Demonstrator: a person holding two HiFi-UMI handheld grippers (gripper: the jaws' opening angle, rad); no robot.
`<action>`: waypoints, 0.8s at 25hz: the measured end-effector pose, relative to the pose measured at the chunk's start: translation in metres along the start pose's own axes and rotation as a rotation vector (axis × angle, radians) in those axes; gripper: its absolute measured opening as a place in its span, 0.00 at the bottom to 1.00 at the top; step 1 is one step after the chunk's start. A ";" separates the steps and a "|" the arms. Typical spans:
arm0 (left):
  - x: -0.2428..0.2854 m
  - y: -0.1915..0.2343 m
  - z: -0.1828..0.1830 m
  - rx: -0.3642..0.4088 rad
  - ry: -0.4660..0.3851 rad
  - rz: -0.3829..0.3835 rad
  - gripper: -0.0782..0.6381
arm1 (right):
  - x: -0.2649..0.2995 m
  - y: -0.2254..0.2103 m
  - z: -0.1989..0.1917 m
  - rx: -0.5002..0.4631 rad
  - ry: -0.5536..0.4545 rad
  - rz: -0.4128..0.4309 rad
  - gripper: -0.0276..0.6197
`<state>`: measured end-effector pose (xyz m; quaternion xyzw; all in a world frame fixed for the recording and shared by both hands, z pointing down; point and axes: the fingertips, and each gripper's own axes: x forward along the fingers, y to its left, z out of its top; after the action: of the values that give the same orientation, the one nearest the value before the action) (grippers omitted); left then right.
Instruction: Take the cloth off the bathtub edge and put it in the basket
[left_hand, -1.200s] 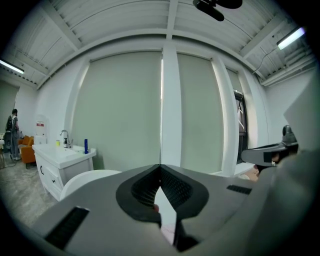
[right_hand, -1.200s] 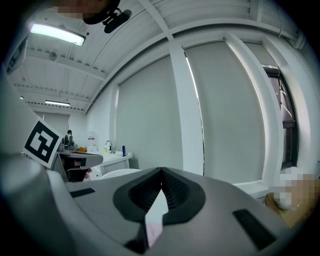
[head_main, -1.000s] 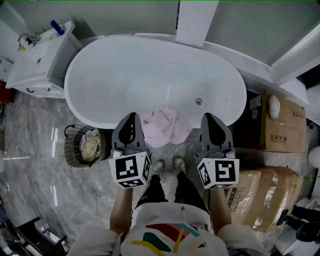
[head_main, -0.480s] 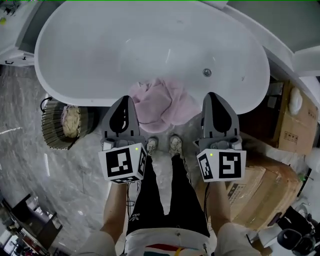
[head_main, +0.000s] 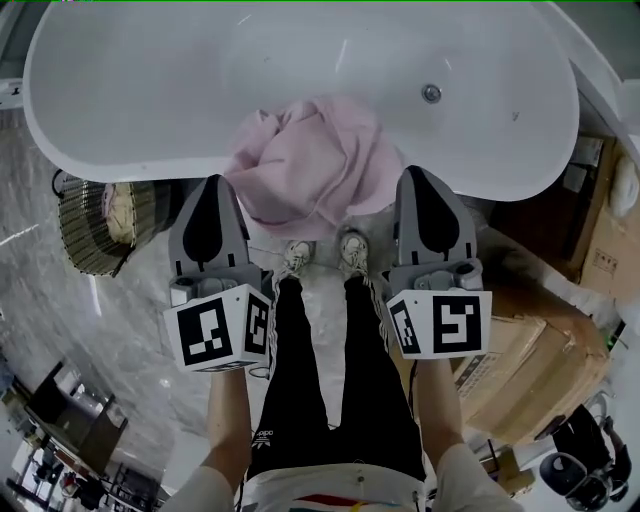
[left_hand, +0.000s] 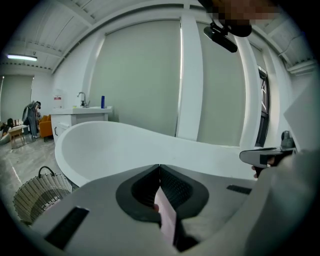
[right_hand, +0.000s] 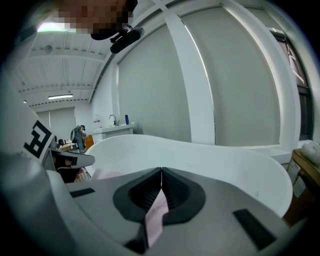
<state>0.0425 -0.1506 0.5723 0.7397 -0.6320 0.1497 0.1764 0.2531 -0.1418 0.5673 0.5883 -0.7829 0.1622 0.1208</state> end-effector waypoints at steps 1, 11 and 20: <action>-0.001 0.000 -0.005 0.003 0.006 0.005 0.13 | 0.000 0.000 -0.007 0.004 0.013 0.001 0.06; -0.010 -0.027 -0.003 0.001 -0.020 -0.062 0.14 | -0.001 0.006 -0.014 0.069 0.014 0.046 0.07; -0.006 -0.038 -0.041 -0.057 0.078 -0.117 0.55 | 0.001 0.006 -0.059 0.177 0.149 0.054 0.56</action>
<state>0.0792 -0.1221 0.6037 0.7636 -0.5843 0.1498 0.2303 0.2469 -0.1178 0.6207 0.5618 -0.7698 0.2774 0.1219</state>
